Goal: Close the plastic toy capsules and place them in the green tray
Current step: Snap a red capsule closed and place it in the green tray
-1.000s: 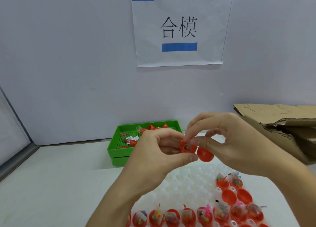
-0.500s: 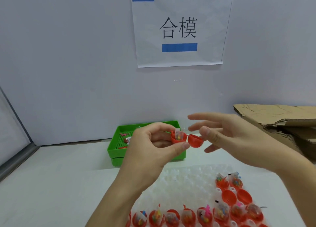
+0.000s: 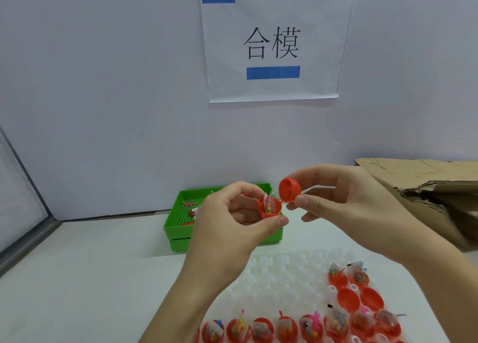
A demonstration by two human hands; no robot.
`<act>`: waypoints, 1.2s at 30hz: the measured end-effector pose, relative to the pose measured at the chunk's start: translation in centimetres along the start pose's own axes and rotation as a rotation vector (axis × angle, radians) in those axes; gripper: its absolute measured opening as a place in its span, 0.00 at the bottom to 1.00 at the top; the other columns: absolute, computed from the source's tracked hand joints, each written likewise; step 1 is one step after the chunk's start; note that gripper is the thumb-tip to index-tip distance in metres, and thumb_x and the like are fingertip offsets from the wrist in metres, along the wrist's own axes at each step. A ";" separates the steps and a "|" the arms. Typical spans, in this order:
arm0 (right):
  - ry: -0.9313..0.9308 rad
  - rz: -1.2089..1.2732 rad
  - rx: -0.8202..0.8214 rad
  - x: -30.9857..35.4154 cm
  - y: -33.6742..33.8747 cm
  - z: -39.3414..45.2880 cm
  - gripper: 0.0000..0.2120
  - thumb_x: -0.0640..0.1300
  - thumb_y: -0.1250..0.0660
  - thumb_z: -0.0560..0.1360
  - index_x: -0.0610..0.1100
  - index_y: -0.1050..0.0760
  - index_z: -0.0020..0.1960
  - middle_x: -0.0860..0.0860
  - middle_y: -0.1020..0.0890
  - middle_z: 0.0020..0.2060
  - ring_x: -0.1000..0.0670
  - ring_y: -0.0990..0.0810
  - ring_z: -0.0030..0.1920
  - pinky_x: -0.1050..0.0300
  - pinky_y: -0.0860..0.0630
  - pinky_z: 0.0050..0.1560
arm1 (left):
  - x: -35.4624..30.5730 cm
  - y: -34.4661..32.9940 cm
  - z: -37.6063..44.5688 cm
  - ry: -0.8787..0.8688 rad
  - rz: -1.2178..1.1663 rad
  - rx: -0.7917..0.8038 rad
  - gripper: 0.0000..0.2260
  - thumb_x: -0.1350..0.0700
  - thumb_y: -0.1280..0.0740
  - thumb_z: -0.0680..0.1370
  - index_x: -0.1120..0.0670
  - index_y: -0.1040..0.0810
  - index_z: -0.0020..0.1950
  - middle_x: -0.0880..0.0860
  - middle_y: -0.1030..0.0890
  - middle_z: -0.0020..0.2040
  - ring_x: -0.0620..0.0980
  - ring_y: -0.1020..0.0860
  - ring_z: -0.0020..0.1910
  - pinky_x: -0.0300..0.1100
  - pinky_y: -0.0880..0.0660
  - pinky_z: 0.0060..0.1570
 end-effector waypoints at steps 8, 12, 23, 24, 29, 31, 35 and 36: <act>0.079 0.039 -0.062 1.1 0.8 -0.2 0.07 0.37 0.27 0.73 0.44 0.17 0.50 0.48 0.13 0.42 0.50 0.13 0.43 0.63 0.19 0.45 | -0.6 0.1 -0.1 -0.029 -0.132 -0.014 0.14 0.44 0.26 0.65 0.46 0.17 0.49 0.50 0.14 0.43 0.47 0.15 0.43 0.36 0.19 0.43; 0.113 0.058 -0.071 1.5 1.0 -0.4 0.09 0.38 0.26 0.71 0.44 0.17 0.51 0.48 0.13 0.42 0.49 0.13 0.44 0.62 0.19 0.47 | -1.0 0.1 -0.1 -0.043 -0.147 -0.011 0.11 0.46 0.27 0.67 0.44 0.16 0.48 0.49 0.13 0.43 0.47 0.15 0.44 0.37 0.19 0.45; 0.221 -0.130 -0.039 2.9 -0.1 -0.7 0.13 0.35 0.25 0.69 0.47 0.17 0.51 0.53 0.13 0.42 0.53 0.14 0.45 0.61 0.18 0.49 | -1.9 0.2 -0.4 -0.126 0.063 -0.064 0.09 0.50 0.23 0.68 0.47 0.14 0.47 0.44 0.15 0.38 0.42 0.16 0.39 0.32 0.21 0.41; 0.219 -0.145 -0.046 2.8 -0.1 -0.7 0.13 0.35 0.25 0.69 0.47 0.17 0.51 0.54 0.13 0.41 0.53 0.14 0.44 0.61 0.19 0.49 | -2.0 0.2 -0.4 -0.138 0.082 -0.068 0.08 0.52 0.22 0.68 0.47 0.14 0.47 0.43 0.15 0.37 0.41 0.16 0.38 0.31 0.22 0.40; 0.208 -0.104 -0.063 2.8 0.1 -0.6 0.11 0.35 0.25 0.69 0.45 0.17 0.50 0.52 0.13 0.41 0.53 0.14 0.43 0.59 0.18 0.50 | -2.7 0.3 -0.5 -0.178 0.105 -0.072 0.10 0.53 0.21 0.66 0.45 0.14 0.46 0.42 0.15 0.37 0.40 0.17 0.37 0.29 0.23 0.39; 0.216 -0.071 -0.061 2.9 0.1 -0.6 0.11 0.38 0.26 0.68 0.44 0.17 0.50 0.52 0.13 0.41 0.53 0.13 0.43 0.59 0.18 0.50 | -2.9 0.3 -0.6 -0.188 0.081 -0.077 0.12 0.47 0.22 0.64 0.44 0.15 0.46 0.42 0.15 0.37 0.41 0.17 0.37 0.30 0.22 0.40; 0.220 0.010 -0.072 2.9 0.2 -0.6 0.12 0.42 0.27 0.66 0.44 0.17 0.49 0.49 0.13 0.41 0.51 0.13 0.44 0.60 0.18 0.49 | -2.6 0.5 -0.6 -0.161 0.019 -0.094 0.19 0.41 0.25 0.60 0.43 0.16 0.49 0.44 0.16 0.39 0.44 0.17 0.40 0.37 0.19 0.44; 0.219 0.018 -0.073 2.8 0.3 -0.6 0.12 0.42 0.27 0.66 0.44 0.17 0.49 0.49 0.13 0.41 0.50 0.13 0.44 0.59 0.18 0.49 | -2.6 0.5 -0.6 -0.160 0.010 -0.089 0.19 0.40 0.25 0.60 0.43 0.16 0.49 0.44 0.15 0.40 0.45 0.16 0.41 0.39 0.19 0.45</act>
Point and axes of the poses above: each hand's wrist, its own z-axis towards the middle knuckle, its own y-axis out of the back of the hand, x = y × z, the point moved 9 cm from there along z, towards the middle knuckle
